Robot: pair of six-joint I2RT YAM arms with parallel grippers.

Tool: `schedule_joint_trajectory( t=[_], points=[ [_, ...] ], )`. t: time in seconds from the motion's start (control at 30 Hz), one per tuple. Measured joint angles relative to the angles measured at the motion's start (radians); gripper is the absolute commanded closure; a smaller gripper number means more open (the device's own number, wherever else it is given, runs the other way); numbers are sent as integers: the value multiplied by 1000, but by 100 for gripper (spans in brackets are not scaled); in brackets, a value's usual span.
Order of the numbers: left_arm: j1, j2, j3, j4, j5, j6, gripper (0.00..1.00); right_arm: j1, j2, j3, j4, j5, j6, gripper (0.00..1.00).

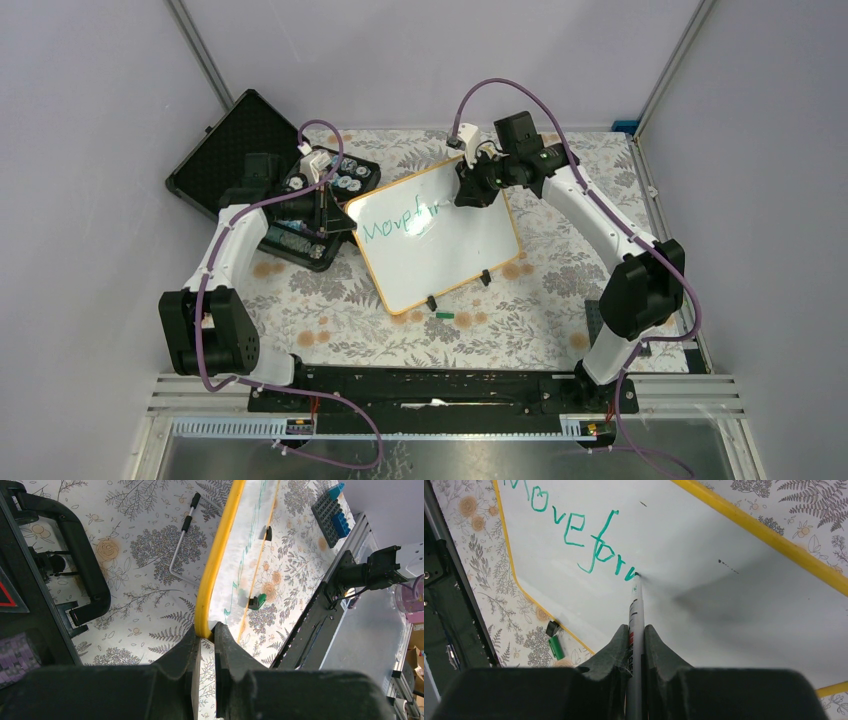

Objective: Write a sentence on the whiteboard

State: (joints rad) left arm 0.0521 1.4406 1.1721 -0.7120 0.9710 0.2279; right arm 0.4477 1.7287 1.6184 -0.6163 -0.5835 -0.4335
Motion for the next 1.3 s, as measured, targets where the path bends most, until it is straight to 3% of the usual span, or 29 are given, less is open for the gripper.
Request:
schedule_joint_trajectory(
  t=[1.3],
  points=[
    [0,0,0,0,-1,0,100,-5,-11,-18,-3,13,-5,100]
  ],
)
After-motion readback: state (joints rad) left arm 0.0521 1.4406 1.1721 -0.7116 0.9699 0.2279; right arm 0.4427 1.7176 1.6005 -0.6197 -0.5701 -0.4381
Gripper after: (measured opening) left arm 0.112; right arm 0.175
